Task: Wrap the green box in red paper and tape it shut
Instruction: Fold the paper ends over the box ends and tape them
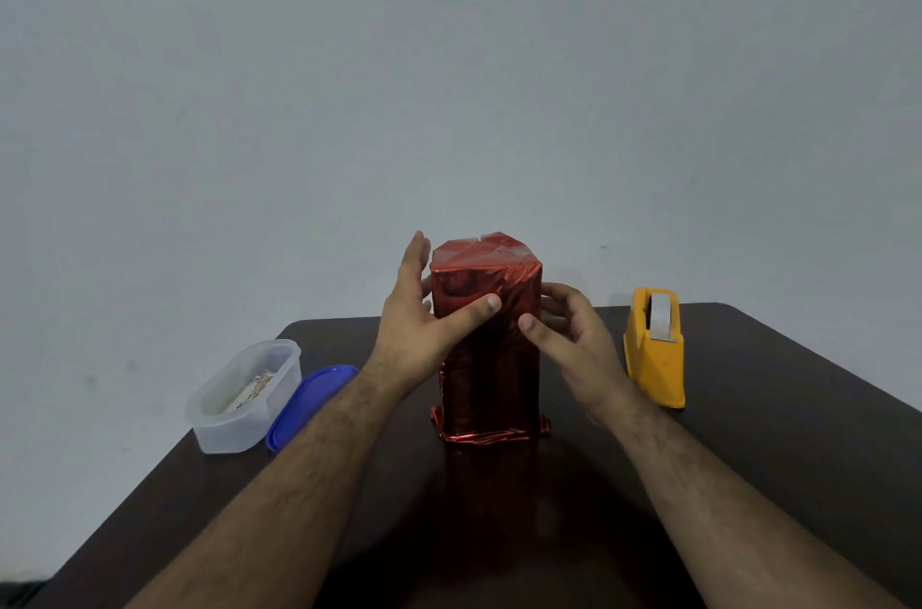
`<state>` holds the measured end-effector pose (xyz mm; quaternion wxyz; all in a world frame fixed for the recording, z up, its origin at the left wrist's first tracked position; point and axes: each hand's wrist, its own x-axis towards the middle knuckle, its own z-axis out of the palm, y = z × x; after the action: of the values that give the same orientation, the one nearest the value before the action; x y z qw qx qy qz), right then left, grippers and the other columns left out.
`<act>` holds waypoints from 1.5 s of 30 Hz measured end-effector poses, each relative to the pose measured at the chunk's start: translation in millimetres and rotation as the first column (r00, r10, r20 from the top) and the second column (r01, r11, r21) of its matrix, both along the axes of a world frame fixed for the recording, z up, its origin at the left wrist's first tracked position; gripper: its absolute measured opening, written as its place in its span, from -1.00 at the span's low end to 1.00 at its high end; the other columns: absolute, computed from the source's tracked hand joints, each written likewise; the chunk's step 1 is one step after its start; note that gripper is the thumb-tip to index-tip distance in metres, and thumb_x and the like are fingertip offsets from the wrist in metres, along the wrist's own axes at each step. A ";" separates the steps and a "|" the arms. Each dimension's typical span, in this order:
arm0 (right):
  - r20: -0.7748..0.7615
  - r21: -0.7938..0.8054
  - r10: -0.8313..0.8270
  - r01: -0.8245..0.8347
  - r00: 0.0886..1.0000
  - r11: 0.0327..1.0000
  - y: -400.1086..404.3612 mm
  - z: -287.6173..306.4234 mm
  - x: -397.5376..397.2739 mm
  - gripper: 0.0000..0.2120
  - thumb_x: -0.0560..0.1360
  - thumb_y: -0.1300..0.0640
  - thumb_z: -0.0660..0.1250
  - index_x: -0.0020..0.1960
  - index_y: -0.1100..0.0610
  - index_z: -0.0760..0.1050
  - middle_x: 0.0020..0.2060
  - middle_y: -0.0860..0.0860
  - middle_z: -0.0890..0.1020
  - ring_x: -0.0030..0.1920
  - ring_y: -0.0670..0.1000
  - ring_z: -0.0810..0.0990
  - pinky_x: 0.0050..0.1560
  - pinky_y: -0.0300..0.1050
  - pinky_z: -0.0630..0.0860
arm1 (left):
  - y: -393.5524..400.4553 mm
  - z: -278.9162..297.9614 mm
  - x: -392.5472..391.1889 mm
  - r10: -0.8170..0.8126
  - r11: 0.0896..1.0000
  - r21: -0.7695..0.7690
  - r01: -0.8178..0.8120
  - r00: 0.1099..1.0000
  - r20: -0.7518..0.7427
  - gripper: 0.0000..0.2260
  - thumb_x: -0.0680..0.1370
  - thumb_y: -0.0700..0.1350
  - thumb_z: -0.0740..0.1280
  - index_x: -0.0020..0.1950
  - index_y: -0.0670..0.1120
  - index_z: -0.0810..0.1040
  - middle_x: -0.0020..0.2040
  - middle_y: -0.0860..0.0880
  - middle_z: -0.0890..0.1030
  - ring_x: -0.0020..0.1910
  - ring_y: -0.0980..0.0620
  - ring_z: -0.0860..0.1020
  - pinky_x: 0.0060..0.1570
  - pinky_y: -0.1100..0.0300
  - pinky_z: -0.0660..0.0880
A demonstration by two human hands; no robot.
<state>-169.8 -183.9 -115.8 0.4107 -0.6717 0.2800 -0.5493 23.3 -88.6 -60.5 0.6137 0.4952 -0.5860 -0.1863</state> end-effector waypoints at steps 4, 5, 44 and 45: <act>-0.013 -0.008 -0.022 0.022 1.000 1.000 2.3 3.7 -2.4 -0.11 0.24 -0.47 0.57 0.45 -0.11 0.46 0.29 -0.16 0.62 0.31 -0.08 0.61 0.29 0.11 0.64 | 1.3 0.7 5.7 0.052 0.998 -0.027 -0.050 0.997 0.057 0.15 0.34 0.25 0.66 0.74 0.15 0.02 0.67 0.26 0.19 0.55 0.23 0.32 0.49 0.13 0.40; -0.027 -0.014 -0.035 0.035 0.999 0.999 2.0 5.5 -3.8 -0.12 0.26 -0.43 0.58 0.46 -0.10 0.45 0.31 -0.16 0.61 0.31 -0.08 0.61 0.29 0.12 0.64 | 3.7 1.6 5.9 0.077 0.996 -0.041 -0.074 0.993 0.086 0.16 0.32 0.29 0.65 0.73 0.16 0.03 0.67 0.26 0.18 0.57 0.25 0.29 0.53 0.10 0.36; -0.333 -0.053 -0.615 0.637 0.714 0.769 -48.5 -45.9 -144.8 -0.46 0.37 -0.27 0.61 0.21 0.04 0.72 0.04 -0.04 0.76 0.01 0.00 0.72 0.04 0.06 0.71 | -145.9 -0.8 -191.3 -0.046 0.542 0.836 0.089 0.996 -0.076 -0.78 0.54 -0.14 0.42 -0.29 -0.03 0.48 -0.36 0.03 0.46 -0.38 0.06 0.35 -0.31 0.17 0.36; -0.333 -0.057 -0.618 0.638 0.713 0.767 -48.9 -46.7 -144.7 -0.47 0.37 -0.28 0.60 0.19 0.03 0.72 0.02 -0.05 0.76 -0.01 -0.01 0.72 0.02 0.06 0.72 | -146.5 0.8 -191.5 -0.060 0.537 0.839 0.090 0.996 -0.069 -0.81 0.51 -0.14 0.44 -0.27 -0.03 0.51 -0.37 0.03 0.44 -0.40 0.06 0.33 -0.32 0.18 0.34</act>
<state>-314.5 -232.8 -162.5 0.1668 -0.6061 0.5732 -0.5257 -168.2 -235.1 -59.7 0.3016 0.7001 -0.4360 -0.4784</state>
